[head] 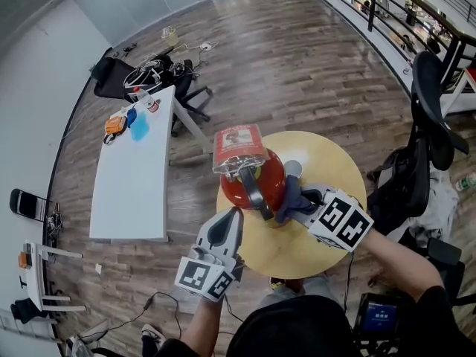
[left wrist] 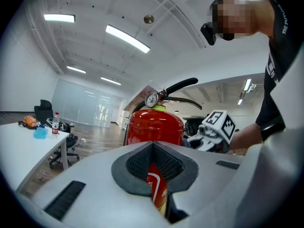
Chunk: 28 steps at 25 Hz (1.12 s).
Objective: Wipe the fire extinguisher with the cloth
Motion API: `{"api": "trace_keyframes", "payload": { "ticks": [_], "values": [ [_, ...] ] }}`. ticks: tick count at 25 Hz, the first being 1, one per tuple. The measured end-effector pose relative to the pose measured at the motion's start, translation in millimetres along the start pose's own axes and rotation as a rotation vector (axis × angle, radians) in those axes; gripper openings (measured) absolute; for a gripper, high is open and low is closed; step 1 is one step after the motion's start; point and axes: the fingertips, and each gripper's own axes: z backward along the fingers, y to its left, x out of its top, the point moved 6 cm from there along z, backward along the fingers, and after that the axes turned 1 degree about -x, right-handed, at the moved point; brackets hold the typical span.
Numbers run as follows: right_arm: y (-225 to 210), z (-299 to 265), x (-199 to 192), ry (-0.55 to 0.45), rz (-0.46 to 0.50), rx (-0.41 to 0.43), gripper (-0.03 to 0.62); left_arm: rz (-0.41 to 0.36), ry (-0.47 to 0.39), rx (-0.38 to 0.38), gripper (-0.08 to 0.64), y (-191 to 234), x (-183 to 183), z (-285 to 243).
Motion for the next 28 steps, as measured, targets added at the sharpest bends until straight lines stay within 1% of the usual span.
{"api": "trace_keyframes", "payload": {
  "ticks": [3, 6, 8, 10, 12, 15, 20, 22, 24, 25, 27, 28],
  "values": [
    [9.5, 34.8, 51.1, -0.062, 0.089, -0.07, 0.121, 0.008, -0.003, -0.002, 0.023, 0.1, -0.8, 0.9],
    [14.0, 50.0, 72.4, -0.094, 0.121, -0.112, 0.121, 0.003, -0.004, -0.015, 0.023, 0.1, -0.9, 0.2],
    [14.1, 51.4, 72.2, -0.125, 0.097, -0.115, 0.121, 0.003, -0.008, -0.024, 0.023, 0.3, -1.5, 0.3],
    [12.4, 48.8, 65.4, -0.179, 0.017, -0.089, 0.121, 0.012, -0.012, -0.027, 0.023, 0.7, -1.5, 1.5],
    [13.0, 40.4, 52.0, -0.202, -0.039, -0.071, 0.121, 0.019, -0.014, -0.027, 0.023, 0.3, -0.9, 2.0],
    [13.6, 19.7, 20.7, -0.181, -0.092, -0.068, 0.121, 0.021, -0.016, -0.024, 0.023, -0.3, 0.1, 0.9],
    [6.4, -13.6, -27.8, -0.151, -0.184, -0.031, 0.121, 0.031, -0.03, -0.007, 0.023, -0.3, -0.2, -0.7],
    [5.1, -28.9, -48.7, -0.102, -0.196, -0.03, 0.121, 0.03, -0.03, -0.001, 0.023, -0.6, 0.5, -1.3],
    [4.8, -52.0, -78.9, -0.028, -0.189, -0.03, 0.121, 0.029, -0.028, 0.002, 0.023, -0.6, 0.5, -0.7],
    [4.5, -62.1, -94.0, -0.021, -0.189, -0.024, 0.121, 0.029, -0.026, 0.004, 0.023, -0.7, -0.2, -0.3],
    [0.6, -71.0, -113.8, -0.089, -0.212, 0.0, 0.123, 0.029, -0.02, 0.008, 0.023, -1.4, -2.3, -1.0],
    [-3.4, -74.3, -122.3, -0.105, -0.233, 0.011, 0.123, 0.029, -0.02, 0.009, 0.023, -1.8, -3.2, -2.3]
  ]
}}
